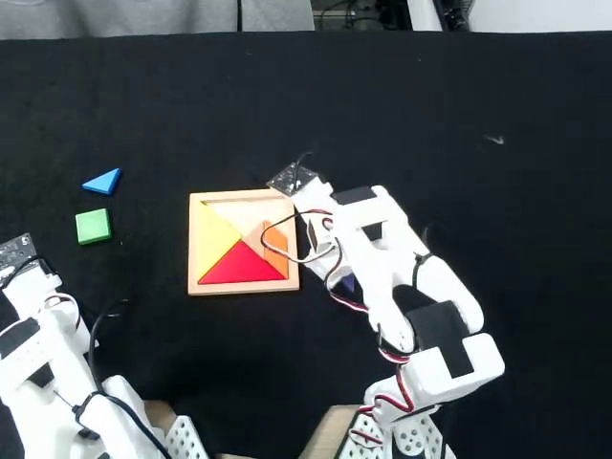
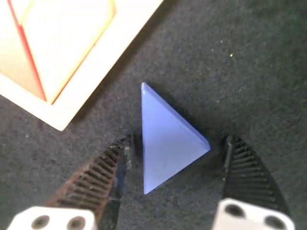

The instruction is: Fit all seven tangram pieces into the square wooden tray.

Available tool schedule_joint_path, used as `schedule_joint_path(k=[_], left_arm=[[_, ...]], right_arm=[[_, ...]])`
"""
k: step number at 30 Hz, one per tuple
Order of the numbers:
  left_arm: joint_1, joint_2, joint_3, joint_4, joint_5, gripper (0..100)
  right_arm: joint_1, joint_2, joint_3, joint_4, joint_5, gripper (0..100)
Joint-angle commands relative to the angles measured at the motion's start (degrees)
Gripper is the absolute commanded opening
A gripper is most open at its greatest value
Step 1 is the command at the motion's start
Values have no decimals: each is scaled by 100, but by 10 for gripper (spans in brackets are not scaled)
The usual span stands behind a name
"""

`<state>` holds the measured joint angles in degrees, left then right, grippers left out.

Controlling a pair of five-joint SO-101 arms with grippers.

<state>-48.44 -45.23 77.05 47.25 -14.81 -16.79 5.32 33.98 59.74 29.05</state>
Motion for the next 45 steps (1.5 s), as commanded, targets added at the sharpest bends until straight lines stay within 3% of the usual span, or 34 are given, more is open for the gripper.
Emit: schedule_joint_path(k=[1, 7, 18, 30, 42, 45], left_arm=[[40, -88, -13, -62, -53, 30], [40, -88, -13, -62, -53, 30], [40, -88, -13, -62, -53, 30], [40, -88, -13, -62, -53, 30], [40, -88, -13, -62, -53, 30], [40, -88, -13, -62, -53, 30]], right_arm=[[62, -22, -295, -123, 62, 284], [62, -22, -295, -132, 105, 184], [70, -136, -444, -53, 70, 181], [62, -699, -2141, 1503, 97, 181], [-791, 1033, -4259, 1653, 255, 181], [-905, 1666, -5077, 1705, -35, 181]])
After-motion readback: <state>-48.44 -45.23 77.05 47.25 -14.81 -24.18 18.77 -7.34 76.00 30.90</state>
